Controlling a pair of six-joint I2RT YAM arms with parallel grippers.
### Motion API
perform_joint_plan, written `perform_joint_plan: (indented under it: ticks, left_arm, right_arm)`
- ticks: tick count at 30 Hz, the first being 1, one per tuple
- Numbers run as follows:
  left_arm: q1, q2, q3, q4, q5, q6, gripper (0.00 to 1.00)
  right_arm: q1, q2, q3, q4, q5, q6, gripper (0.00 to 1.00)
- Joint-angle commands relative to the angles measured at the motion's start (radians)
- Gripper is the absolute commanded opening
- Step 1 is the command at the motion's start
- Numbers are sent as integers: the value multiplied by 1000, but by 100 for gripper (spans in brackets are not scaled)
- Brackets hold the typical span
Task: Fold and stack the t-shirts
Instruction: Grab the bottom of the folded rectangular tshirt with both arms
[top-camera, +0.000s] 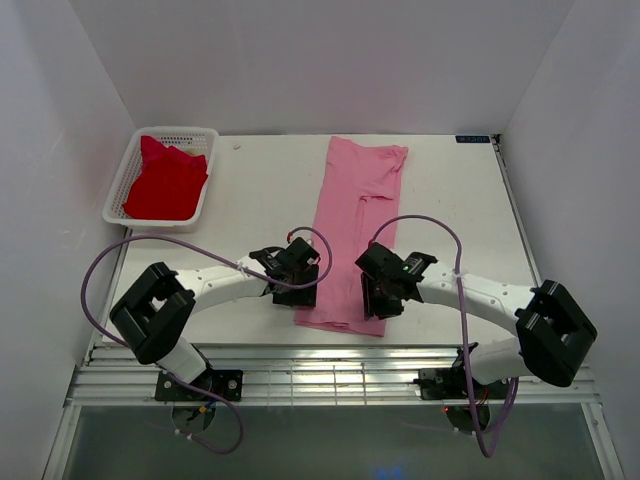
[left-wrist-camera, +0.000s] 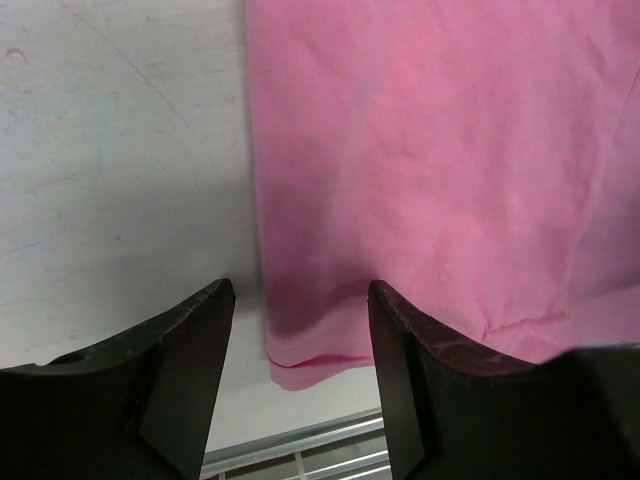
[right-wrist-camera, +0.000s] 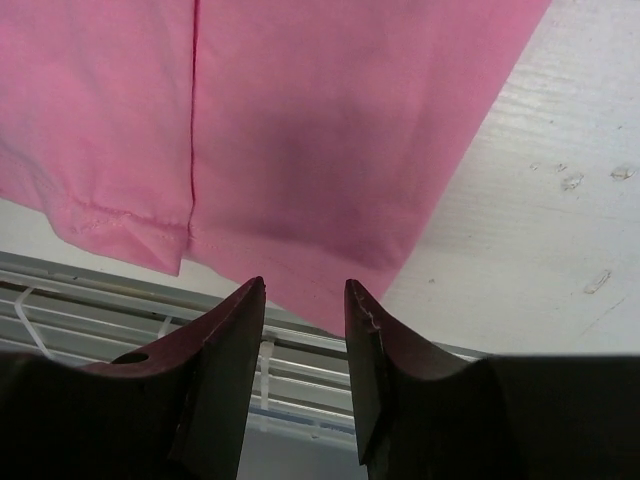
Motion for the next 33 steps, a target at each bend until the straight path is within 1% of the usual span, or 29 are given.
perform_joint_plan:
  ticks: [1,10,22,28,29,30,31,32,33]
  left_arm:
    - [-21,-8,-45,-38,32,-43,67]
    - [-60,-17,-54,-72,59,-74,67]
    - [-80,-16,-70,-98,43,-112,64]
    - [-81,-3,-59,-110,26,-121,56]
    - [-83,-2,-57,-113,25,-121,53]
    - [-83,-2,-57,-114,23,-123,50]
    - [-83,-3,-59,-113,19,-124,47]
    - [-83,-5,-59,-114,17,-124,43]
    - [-84,-3,-63,-114,19,-124,35]
  right_arm:
    - [24,-36,-21,-51,33,69,44]
    - [40,-56,-79,-83,33,128,45]
    - [40,-39,-139,17,10,108,46]
    - [40,-27,-148,73,-20,80,47]
    - [40,-23,-150,76,-23,77,44]
    - [40,-12,-151,78,-26,68,39]
    - [40,-7,-151,76,-26,66,30]
    - [40,-6,-151,72,-20,65,10]
    - [40,-3,-147,61,-17,66,8]
